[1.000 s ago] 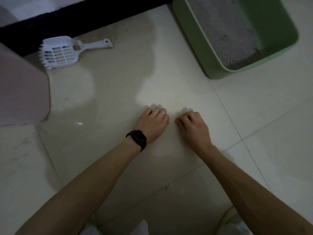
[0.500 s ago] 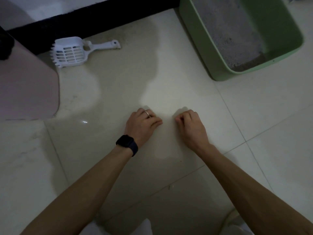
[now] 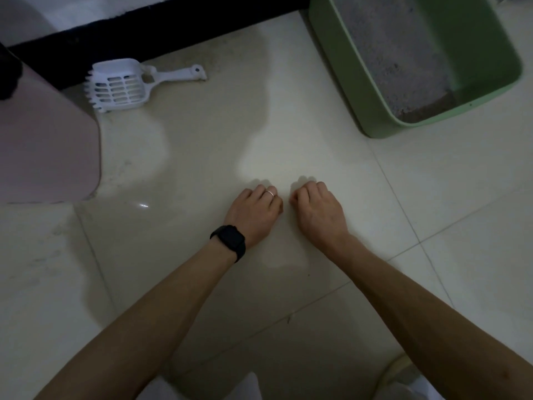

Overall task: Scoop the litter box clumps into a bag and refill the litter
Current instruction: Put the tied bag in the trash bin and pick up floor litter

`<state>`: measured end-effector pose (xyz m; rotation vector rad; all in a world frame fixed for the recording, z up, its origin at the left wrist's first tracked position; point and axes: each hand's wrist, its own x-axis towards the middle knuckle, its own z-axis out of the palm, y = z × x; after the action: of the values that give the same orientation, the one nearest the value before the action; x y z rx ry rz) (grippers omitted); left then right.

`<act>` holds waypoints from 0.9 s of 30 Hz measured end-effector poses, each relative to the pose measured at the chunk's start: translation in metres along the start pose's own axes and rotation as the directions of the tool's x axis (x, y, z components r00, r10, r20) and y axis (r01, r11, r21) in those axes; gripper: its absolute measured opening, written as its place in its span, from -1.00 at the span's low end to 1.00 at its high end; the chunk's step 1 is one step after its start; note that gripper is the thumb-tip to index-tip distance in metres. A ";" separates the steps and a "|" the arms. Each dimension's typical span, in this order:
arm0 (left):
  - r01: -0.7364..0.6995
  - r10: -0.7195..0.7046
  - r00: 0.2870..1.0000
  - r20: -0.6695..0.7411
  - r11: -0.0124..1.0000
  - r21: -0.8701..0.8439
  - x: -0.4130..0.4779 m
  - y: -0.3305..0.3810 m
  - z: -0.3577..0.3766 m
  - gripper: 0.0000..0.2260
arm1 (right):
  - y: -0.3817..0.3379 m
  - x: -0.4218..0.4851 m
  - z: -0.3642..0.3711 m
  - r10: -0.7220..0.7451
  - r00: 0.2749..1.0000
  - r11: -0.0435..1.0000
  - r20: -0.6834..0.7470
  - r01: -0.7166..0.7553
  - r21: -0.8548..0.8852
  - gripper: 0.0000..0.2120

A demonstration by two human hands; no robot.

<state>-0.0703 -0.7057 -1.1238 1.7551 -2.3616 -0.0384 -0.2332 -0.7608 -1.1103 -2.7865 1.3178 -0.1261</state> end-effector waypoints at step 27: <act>0.740 -0.719 0.652 -0.239 0.673 -0.008 -0.116 -0.244 -0.354 -0.85 | -0.279 0.234 -0.254 -0.431 0.868 0.726 -0.248 0.496 0.475 -0.77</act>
<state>0.2540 -0.6327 -0.8273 2.4903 -1.3694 0.1456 0.1040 -0.7691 -0.8219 -2.5600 0.4408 -0.5915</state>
